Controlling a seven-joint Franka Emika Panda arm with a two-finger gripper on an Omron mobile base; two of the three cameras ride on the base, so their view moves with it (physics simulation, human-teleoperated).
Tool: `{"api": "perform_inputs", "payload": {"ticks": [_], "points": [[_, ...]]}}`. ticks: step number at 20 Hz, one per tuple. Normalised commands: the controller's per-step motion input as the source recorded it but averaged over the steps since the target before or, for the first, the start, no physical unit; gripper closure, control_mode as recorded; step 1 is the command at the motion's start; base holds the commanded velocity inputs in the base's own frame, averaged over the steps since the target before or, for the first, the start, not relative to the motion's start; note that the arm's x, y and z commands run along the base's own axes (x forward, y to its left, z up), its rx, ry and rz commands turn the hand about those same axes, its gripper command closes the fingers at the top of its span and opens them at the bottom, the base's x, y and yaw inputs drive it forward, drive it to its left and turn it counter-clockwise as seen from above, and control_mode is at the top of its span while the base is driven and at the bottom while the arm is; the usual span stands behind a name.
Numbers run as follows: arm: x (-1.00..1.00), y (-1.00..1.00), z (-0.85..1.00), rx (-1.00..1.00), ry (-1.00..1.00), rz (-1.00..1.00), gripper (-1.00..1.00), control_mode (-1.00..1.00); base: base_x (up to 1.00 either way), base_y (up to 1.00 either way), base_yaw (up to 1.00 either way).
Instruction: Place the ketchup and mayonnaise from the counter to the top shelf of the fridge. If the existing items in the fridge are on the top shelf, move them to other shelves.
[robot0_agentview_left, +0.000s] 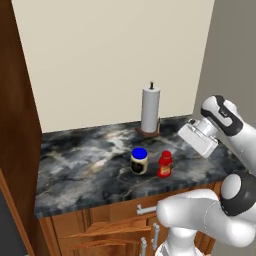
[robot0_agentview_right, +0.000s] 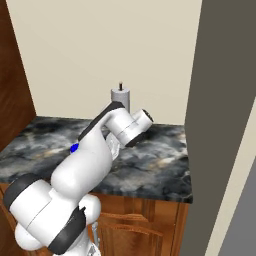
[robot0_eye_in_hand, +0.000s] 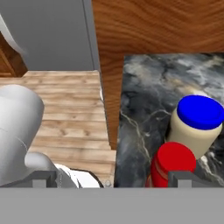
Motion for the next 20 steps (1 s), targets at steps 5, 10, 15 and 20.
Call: {"api": "perform_inputs", "payload": {"ticks": [5,10,15,20], "points": [[0.2,0.03,-0.13,0.03,0.0,0.0,-1.0,-1.0,0.0,0.0,0.0],[0.21,0.0,-0.1,0.0,0.0,0.0,-1.0,-1.0,0.0,0.0,0.0],[0.12,0.0,-0.2,0.0,0.0,0.0,-1.0,-1.0,0.0,0.0,0.0],[0.03,0.02,-0.23,0.0,0.0,0.0,-1.0,-1.0,0.0,0.0,0.0]]}}
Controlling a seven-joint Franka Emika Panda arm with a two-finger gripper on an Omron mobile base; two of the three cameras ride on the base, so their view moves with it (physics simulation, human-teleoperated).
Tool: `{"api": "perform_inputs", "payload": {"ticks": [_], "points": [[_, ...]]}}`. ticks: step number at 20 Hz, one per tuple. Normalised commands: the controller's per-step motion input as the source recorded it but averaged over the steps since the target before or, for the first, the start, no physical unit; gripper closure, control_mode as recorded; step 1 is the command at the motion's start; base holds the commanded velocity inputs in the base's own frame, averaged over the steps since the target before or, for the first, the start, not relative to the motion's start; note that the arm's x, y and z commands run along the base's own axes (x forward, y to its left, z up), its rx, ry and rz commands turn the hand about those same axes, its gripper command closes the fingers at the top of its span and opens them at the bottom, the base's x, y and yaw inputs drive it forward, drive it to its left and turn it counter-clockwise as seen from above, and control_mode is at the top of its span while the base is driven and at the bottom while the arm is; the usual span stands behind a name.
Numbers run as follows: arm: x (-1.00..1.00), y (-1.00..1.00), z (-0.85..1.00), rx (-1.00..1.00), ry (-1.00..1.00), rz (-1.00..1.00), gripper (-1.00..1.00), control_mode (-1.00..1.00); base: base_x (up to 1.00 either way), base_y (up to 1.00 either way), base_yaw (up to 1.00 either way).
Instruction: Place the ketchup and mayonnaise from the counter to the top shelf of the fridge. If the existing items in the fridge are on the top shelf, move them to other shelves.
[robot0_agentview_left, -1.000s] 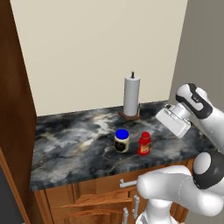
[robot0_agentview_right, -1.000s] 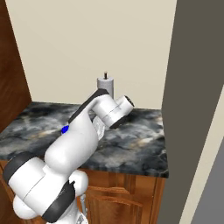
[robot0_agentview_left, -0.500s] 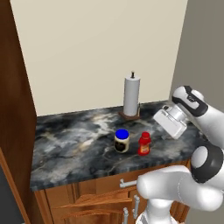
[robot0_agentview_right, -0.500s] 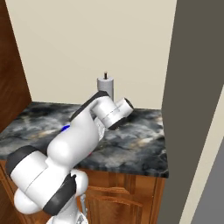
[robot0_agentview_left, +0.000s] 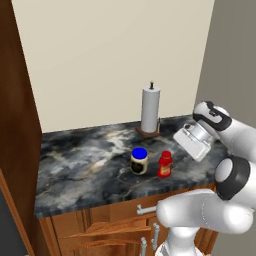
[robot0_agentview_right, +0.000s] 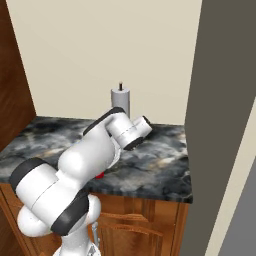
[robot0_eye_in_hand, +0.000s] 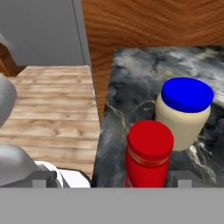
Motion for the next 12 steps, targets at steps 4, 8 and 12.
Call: {"api": "perform_inputs", "payload": {"ticks": [4,8,12], "points": [[0.09,0.06,-0.21,0.0,0.0,0.0,-1.0,-1.0,0.0,0.0,0.0],[0.28,0.09,-0.16,0.0,0.0,0.0,-1.0,-1.0,0.0,0.0,0.0],[0.32,0.0,-0.1,0.0,0.0,0.0,-1.0,-1.0,0.0,0.0,0.0]]}}
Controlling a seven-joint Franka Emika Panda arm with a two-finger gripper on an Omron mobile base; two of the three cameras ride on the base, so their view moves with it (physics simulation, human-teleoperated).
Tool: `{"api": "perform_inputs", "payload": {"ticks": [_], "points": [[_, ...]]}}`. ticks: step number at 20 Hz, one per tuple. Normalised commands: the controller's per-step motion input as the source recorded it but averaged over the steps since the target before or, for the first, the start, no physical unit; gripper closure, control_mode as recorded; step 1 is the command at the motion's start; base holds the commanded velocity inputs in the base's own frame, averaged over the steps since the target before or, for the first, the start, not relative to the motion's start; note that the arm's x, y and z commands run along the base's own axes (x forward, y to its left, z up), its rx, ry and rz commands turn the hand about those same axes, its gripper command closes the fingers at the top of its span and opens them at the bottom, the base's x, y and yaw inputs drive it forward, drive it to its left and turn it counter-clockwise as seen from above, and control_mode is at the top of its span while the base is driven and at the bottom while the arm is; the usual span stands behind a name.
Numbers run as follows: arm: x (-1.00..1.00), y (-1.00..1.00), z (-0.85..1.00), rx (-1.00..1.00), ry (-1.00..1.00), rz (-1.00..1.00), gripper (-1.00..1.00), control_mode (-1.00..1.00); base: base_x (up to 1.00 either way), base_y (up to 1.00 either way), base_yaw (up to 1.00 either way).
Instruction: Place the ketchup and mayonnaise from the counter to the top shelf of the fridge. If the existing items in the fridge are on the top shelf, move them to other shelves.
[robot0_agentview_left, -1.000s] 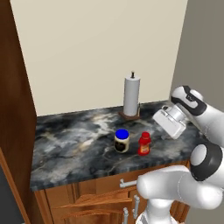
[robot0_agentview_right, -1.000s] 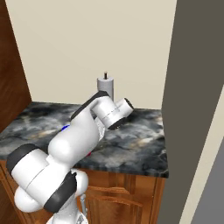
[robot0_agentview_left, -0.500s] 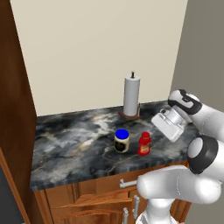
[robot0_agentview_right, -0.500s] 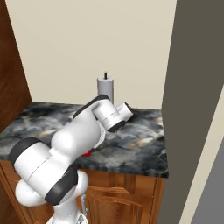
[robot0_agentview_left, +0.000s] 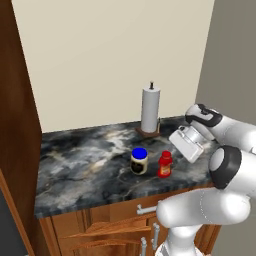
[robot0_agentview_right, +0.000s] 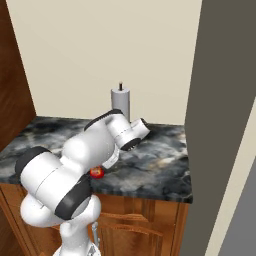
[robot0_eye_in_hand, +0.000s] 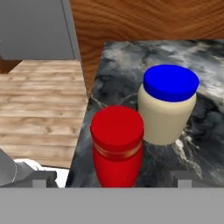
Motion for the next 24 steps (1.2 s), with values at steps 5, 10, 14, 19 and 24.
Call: {"api": "perform_inputs", "payload": {"ticks": [5,10,14,19,24], "points": [[0.23,0.0,-0.04,0.0,0.0,0.0,-1.0,-1.0,0.0,0.0,0.0],[0.08,0.03,-0.1,0.0,0.0,0.0,-1.0,-1.0,0.0,0.0,0.0],[0.0,0.06,-0.14,0.0,0.0,0.0,-1.0,-1.0,0.0,0.0,0.0],[0.0,0.04,-0.02,0.0,0.0,0.0,-1.0,-1.0,0.0,0.0,0.0],[-0.03,0.0,0.0,0.0,0.0,0.0,-1.0,-1.0,0.0,0.0,0.0]]}}
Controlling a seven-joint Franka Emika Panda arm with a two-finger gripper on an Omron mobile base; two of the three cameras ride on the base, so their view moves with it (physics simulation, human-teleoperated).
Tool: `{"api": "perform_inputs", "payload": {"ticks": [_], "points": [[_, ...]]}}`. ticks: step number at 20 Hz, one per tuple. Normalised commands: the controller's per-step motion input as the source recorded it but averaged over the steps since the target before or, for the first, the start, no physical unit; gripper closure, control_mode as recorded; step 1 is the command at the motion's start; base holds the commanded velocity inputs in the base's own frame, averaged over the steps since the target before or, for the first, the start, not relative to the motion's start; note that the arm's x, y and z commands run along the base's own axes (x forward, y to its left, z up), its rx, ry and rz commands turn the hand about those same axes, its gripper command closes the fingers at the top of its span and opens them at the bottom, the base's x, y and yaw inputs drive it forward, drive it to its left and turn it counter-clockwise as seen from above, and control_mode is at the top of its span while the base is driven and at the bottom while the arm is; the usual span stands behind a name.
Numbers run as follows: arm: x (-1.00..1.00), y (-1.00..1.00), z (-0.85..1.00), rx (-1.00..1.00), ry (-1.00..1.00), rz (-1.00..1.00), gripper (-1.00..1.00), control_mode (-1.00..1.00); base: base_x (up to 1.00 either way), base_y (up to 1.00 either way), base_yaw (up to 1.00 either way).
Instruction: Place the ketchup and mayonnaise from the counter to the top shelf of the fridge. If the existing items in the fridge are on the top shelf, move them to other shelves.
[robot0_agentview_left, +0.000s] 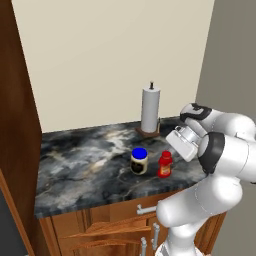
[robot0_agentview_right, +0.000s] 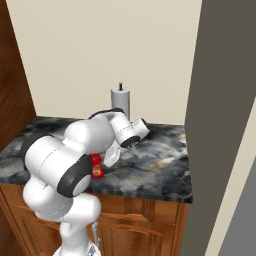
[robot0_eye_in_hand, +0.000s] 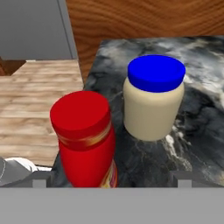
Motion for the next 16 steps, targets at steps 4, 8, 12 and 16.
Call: {"api": "perform_inputs", "payload": {"ticks": [4,8,12,16], "points": [[-0.35,0.0,0.0,0.0,0.0,0.0,-1.0,-1.0,0.0,0.0,0.0],[-0.11,0.0,0.0,0.0,0.0,0.0,-1.0,-1.0,0.0,0.0,0.0],[0.0,0.05,0.0,0.0,0.0,0.0,-1.0,-1.0,0.0,0.0,0.0],[0.0,0.04,0.0,0.0,0.0,0.0,-1.0,-1.0,0.0,0.0,0.0]]}}
